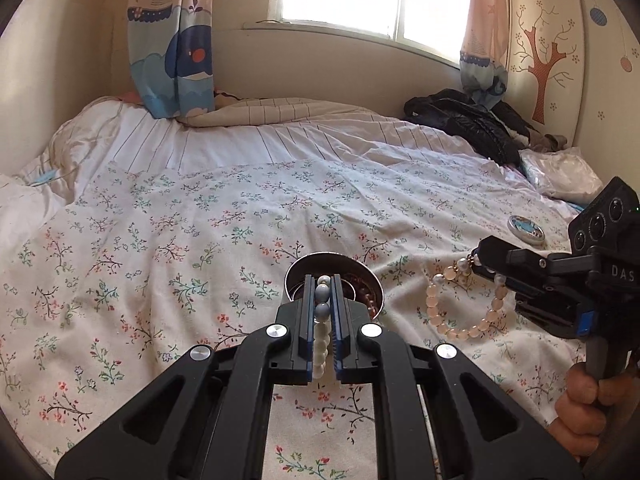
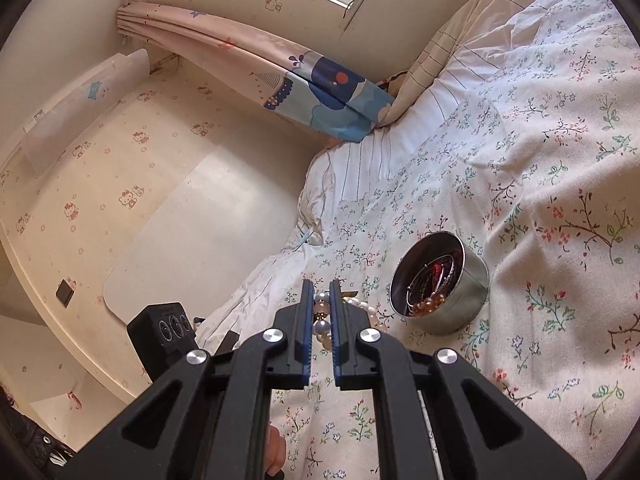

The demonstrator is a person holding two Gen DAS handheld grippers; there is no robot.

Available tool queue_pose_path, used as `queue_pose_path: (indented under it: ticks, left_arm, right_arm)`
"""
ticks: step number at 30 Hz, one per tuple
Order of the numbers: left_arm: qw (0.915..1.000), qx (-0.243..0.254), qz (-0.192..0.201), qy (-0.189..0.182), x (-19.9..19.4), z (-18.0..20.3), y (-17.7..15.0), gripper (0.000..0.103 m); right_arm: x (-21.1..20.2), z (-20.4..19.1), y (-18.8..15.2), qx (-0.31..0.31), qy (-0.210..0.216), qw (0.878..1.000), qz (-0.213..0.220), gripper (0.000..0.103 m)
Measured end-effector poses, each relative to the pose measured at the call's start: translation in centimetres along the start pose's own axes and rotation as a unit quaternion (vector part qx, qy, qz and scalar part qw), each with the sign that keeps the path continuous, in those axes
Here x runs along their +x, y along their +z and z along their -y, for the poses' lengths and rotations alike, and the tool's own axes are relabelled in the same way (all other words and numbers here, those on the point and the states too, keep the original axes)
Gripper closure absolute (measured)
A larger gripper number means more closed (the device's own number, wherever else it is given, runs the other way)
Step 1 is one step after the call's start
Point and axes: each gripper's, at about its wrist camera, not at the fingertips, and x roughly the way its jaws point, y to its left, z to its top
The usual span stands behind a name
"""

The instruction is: Organize jewelry

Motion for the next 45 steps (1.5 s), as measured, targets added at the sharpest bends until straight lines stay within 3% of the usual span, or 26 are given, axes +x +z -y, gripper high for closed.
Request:
queue_pose_path:
  ticks: [7, 12, 16, 20, 22, 23, 25, 27, 28, 30, 33, 35, 38, 41, 45]
  left_arm:
    - [0.9995, -0.017, 0.000, -0.026, 2.7, 0.7, 1.8, 0.096]
    - [0.9963, -0.053, -0.037, -0.057, 6.6, 0.0, 2.4, 0.096]
    - [0.9935, -0.077, -0.079, -0.026, 10.1, -1.4, 2.0, 0.096]
    - [0.9919, -0.101, -0.077, -0.010, 10.0, -3.4, 1.9, 0.093]
    - [0.9918, -0.107, -0.070, 0.003, 9.7, -4.0, 2.0, 0.082]
    - [0.9917, -0.111, -0.065, 0.009, 9.4, -4.3, 2.0, 0.071]
    - [0.9915, -0.117, -0.055, 0.018, 8.9, -4.7, 2.1, 0.059]
    - [0.9917, -0.113, -0.050, 0.034, 8.4, -4.8, 2.2, 0.052]
    - [0.9920, -0.108, -0.047, 0.045, 8.1, -4.8, 2.1, 0.043]
    - [0.9923, -0.089, -0.042, 0.075, 7.5, -4.4, 1.8, 0.029]
    - [0.9911, -0.048, -0.041, 0.117, 6.3, -3.5, 0.9, 0.018]
    - [0.9886, -0.016, -0.047, 0.142, 5.3, -2.8, 0.2, 0.014]
    - [0.9836, 0.025, -0.049, 0.172, 3.2, -2.0, -1.3, 0.009]
    - [0.9800, 0.044, -0.054, 0.186, 0.5, -1.7, -3.1, 0.008]
    - [0.9820, 0.028, -0.061, 0.177, -2.6, -1.8, -4.2, 0.008]
  right_arm:
    - [1.6, 0.8, 1.8, 0.003, -0.008, 1.000, 0.013, 0.094]
    - [3.0, 1.8, 2.9, 0.003, -0.024, 1.000, 0.013, 0.094]
    - [4.7, 3.1, 3.9, 0.006, -0.042, 0.999, 0.010, 0.094]
    - [7.2, 3.8, 4.1, -0.012, -0.079, 0.997, -0.010, 0.094]
    - [9.0, 4.2, 3.7, -0.017, -0.098, 0.994, -0.046, 0.094]
    - [9.6, 4.5, 3.4, -0.018, -0.110, 0.992, -0.061, 0.090]
    - [9.9, 4.5, 2.9, -0.026, -0.119, 0.990, -0.070, 0.079]
    - [9.0, 4.1, 3.1, -0.031, -0.120, 0.991, -0.052, 0.071]
    - [8.4, 4.0, 3.2, -0.031, -0.121, 0.991, -0.041, 0.068]
    - [7.2, 3.7, 3.1, -0.034, -0.140, 0.989, -0.026, 0.053]
    - [5.4, 2.4, 2.4, -0.068, -0.214, 0.974, -0.022, 0.031]
    - [4.3, 0.9, 1.5, -0.113, -0.281, 0.953, -0.021, 0.022]
    - [2.4, -0.9, -0.6, -0.162, -0.348, 0.923, -0.015, 0.007]
    - [0.6, -1.8, -2.8, -0.182, -0.388, 0.903, -0.018, 0.007]
    - [-1.4, -2.8, -4.6, -0.184, -0.415, 0.891, -0.009, 0.007]
